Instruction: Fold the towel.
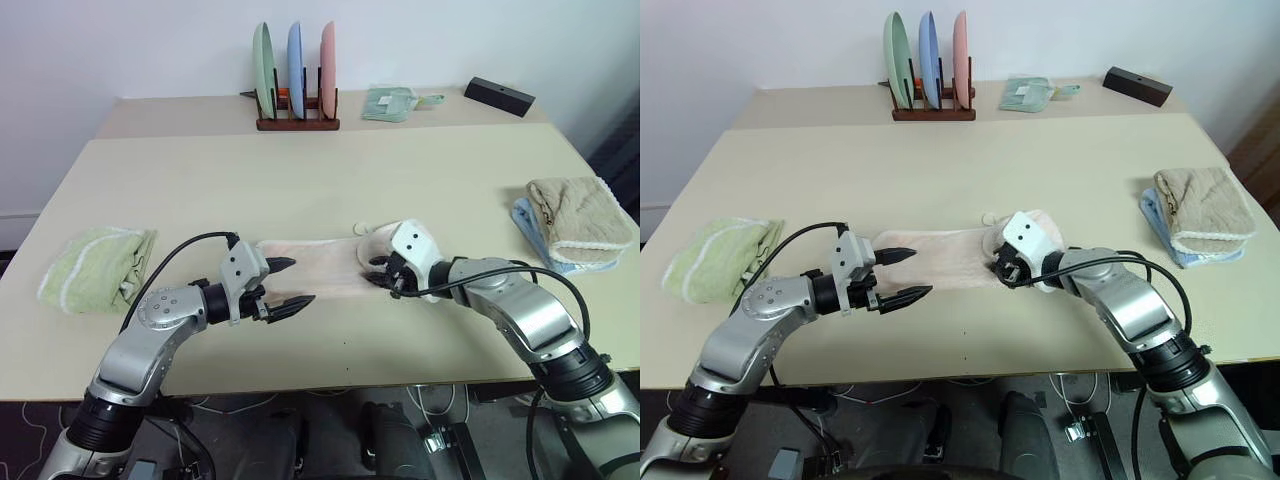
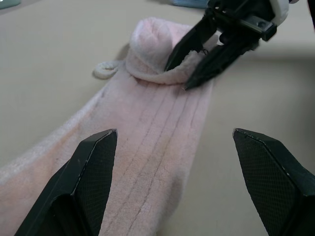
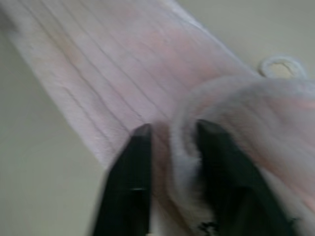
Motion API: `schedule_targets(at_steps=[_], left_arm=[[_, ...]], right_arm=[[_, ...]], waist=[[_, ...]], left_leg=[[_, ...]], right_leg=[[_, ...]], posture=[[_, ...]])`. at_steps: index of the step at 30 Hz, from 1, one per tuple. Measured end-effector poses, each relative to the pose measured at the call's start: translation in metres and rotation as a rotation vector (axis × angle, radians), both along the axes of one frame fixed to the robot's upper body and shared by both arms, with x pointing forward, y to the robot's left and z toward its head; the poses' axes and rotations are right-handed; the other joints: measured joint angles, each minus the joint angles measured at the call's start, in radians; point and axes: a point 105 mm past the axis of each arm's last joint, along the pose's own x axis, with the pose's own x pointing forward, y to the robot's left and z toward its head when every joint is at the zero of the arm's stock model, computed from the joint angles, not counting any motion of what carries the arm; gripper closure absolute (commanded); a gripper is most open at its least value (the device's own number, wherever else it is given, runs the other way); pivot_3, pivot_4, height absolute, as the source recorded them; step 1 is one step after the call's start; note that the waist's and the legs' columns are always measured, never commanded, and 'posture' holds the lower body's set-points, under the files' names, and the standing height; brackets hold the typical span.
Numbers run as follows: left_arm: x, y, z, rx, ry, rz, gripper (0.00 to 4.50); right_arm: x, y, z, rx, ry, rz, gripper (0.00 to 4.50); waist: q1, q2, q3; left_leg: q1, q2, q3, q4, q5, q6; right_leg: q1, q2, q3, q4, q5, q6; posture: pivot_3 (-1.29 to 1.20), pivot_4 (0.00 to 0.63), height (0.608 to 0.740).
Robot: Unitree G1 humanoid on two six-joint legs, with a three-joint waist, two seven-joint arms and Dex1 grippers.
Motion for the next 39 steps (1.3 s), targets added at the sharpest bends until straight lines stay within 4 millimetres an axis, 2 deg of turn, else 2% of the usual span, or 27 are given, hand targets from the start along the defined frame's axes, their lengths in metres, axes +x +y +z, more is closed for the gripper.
schedule_targets(at_steps=[1,5,8,11,12,14,18,22,28,31,33,35,38,39], left_arm=[[-0.001,0.000,-0.001,0.000,0.002,0.002,0.66],[-0.004,0.004,-0.004,-0.003,0.019,0.021,0.66],[-0.009,0.007,-0.005,-0.019,0.042,0.038,0.66],[-0.018,0.007,-0.010,-0.048,0.087,0.055,0.66],[-0.022,0.007,-0.013,-0.052,0.108,0.062,0.66],[-0.027,0.008,-0.018,-0.056,0.139,0.078,0.66],[-0.038,0.007,-0.026,-0.077,0.193,0.108,0.66],[-0.046,0.007,-0.036,-0.111,0.252,0.166,0.66],[-0.051,0.012,-0.043,-0.174,0.313,0.283,0.66],[-0.057,0.016,-0.045,-0.218,0.356,0.343,0.66],[-0.060,0.019,-0.047,-0.247,0.399,0.376,0.66],[-0.062,0.023,-0.048,-0.272,0.431,0.412,0.13],[-0.063,0.029,-0.047,-0.383,0.496,0.504,0.00],[-0.063,0.030,-0.047,-0.405,0.511,0.528,0.00]], right_arm=[[-0.002,-0.002,0.009,0.021,-0.029,0.020,0.76],[-0.015,-0.019,0.030,0.039,-0.088,0.079,0.76],[-0.017,-0.028,0.037,0.093,-0.083,0.077,1.62],[0.006,-0.045,0.043,0.162,-0.107,-0.055,3.02],[0.013,-0.049,0.042,0.163,-0.122,-0.090,3.63],[0.021,-0.051,0.033,0.174,-0.126,-0.129,4.45],[0.035,-0.045,0.000,0.206,-0.081,-0.175,4.45],[0.033,-0.041,-0.035,0.132,-0.061,-0.154,4.45],[0.034,-0.040,-0.034,0.080,-0.140,-0.130,4.45],[0.033,-0.043,-0.024,0.121,-0.148,-0.124,3.63],[0.033,-0.044,-0.011,0.148,-0.161,-0.114,2.70],[0.033,-0.043,0.004,0.167,-0.190,-0.090,1.63],[0.031,-0.040,0.030,0.171,-0.243,-0.030,0.17],[0.030,-0.039,0.038,0.174,-0.265,-0.018,0.04]], waist=[[0.000,0.000,0.000],[0.001,0.000,0.000],[-0.003,0.000,0.000],[-0.003,-0.001,0.000],[-0.002,-0.001,0.000],[-0.001,-0.001,0.000],[0.000,-0.001,0.000],[-0.001,-0.001,0.000],[-0.001,-0.001,-0.001],[-0.001,-0.001,-0.001],[-0.001,-0.001,-0.001],[-0.001,-0.001,-0.001],[-0.001,-0.001,0.000],[0.000,-0.001,-0.001]], left_leg=[[0.000,0.000,0.000,0.000,0.000,0.000],[0.000,0.000,0.000,0.000,-0.002,0.003],[0.000,0.000,0.000,0.000,-0.002,0.004],[0.001,0.001,0.000,0.000,-0.002,0.003],[0.001,0.001,0.000,-0.001,-0.002,0.003],[0.001,0.001,0.000,-0.001,-0.001,0.001],[0.000,0.000,0.000,-0.001,0.001,-0.001],[0.001,0.000,0.000,-0.001,0.001,-0.001],[0.001,0.000,0.000,-0.001,0.001,-0.001],[0.001,0.000,0.000,-0.001,0.000,-0.001],[0.001,0.000,0.000,-0.001,-0.001,0.001],[0.001,0.000,-0.001,-0.001,-0.002,0.003],[0.001,0.000,-0.001,-0.001,-0.002,0.003],[0.001,0.000,-0.001,-0.001,-0.002,0.003]], right_leg=[[0.000,0.000,0.000,0.000,0.000,0.000],[0.000,0.000,0.000,0.000,0.000,0.000],[0.000,0.000,0.000,0.000,0.000,0.000],[0.000,0.000,0.000,0.000,0.000,0.000],[0.000,0.000,0.000,0.000,0.000,0.000],[0.000,0.001,0.000,0.000,0.000,0.000],[0.000,0.000,0.001,0.000,0.000,0.000],[0.000,0.000,0.001,0.000,0.000,0.000],[0.001,0.000,0.001,0.000,0.000,0.000],[0.001,0.000,0.001,0.000,0.000,0.000],[0.000,0.000,0.001,0.000,0.000,0.000],[0.001,0.000,0.001,0.000,0.000,0.000],[0.000,0.000,0.001,0.000,0.000,0.000],[0.000,0.000,0.001,0.000,0.000,0.000]], posture=[[0.00,0.150,0.740],[0.00,0.150,0.740],[0.00,0.150,0.740],[0.00,0.150,0.740],[0.00,0.150,0.740],[0.00,0.150,0.740],[0.00,0.150,0.740],[0.00,0.150,0.740],[0.00,0.150,0.740],[0.00,0.150,0.740],[0.00,0.150,0.740],[0.00,0.150,0.740],[0.00,0.150,0.740],[0.00,0.150,0.740]])
